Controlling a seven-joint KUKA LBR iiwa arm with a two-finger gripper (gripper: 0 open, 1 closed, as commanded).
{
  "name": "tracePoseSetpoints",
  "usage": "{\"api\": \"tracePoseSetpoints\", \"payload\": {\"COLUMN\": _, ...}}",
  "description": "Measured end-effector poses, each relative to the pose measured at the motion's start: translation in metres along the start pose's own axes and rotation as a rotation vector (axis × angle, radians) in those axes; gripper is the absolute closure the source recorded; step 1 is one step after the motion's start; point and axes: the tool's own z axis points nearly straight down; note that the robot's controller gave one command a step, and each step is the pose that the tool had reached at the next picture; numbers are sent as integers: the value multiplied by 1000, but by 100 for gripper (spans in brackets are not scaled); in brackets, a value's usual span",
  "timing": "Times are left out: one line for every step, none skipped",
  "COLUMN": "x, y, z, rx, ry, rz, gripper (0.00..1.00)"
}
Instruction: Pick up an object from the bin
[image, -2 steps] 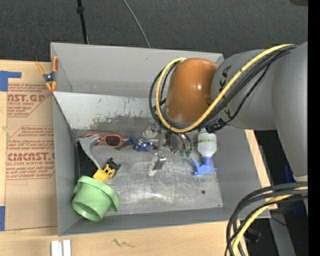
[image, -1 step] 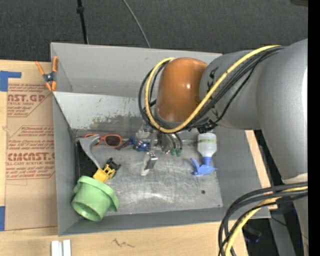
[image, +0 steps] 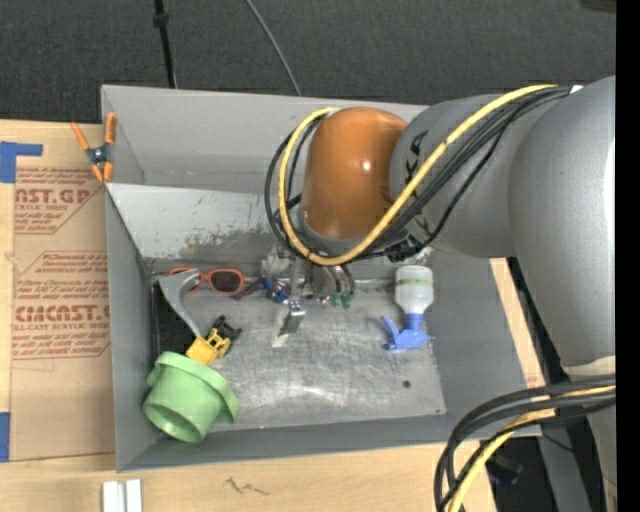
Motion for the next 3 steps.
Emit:
{"api": "tracePoseSetpoints", "payload": {"x": 1, "y": 34, "z": 20, "rx": 2, "ry": 0, "rz": -60, "gripper": 0}}
{"api": "tracePoseSetpoints", "payload": {"x": -13, "y": 64, "z": 33, "rx": 1, "ry": 0, "rz": -121, "gripper": 0}}
{"api": "tracePoseSetpoints", "payload": {"x": -4, "y": 78, "z": 73, "rx": 5, "ry": 15, "rz": -279, "gripper": 100}}
